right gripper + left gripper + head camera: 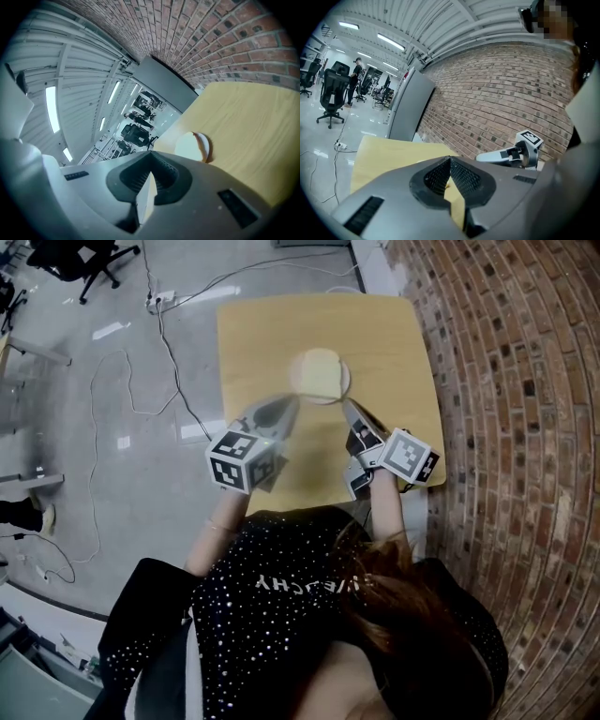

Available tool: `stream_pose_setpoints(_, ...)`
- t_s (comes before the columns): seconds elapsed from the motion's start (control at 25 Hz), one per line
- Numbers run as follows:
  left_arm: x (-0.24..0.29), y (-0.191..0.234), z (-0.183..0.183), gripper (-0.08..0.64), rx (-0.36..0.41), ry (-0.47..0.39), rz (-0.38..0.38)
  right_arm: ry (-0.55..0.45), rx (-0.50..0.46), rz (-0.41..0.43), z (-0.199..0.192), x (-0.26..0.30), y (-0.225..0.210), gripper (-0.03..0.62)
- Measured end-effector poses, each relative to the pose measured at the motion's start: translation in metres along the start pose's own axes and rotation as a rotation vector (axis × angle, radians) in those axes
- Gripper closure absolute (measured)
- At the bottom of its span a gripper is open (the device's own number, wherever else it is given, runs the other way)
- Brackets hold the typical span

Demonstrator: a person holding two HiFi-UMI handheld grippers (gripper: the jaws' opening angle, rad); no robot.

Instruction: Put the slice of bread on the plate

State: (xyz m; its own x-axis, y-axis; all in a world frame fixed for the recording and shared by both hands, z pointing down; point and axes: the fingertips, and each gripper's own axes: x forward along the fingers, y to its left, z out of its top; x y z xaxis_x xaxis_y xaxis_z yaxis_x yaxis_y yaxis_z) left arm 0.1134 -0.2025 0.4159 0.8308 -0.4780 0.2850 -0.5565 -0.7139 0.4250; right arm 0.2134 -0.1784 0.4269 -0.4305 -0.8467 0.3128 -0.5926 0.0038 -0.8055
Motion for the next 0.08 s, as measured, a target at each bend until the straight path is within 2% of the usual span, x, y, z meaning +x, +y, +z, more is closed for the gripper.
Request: stream_pose_setpoints(0.08, -0.0002, -0.0004, -0.0006, 0.551, -0.003, 0.003, -0.001, 0.001, -0.001, -0.004, 0.0005, -0.0004, -0.0001, 0.58)
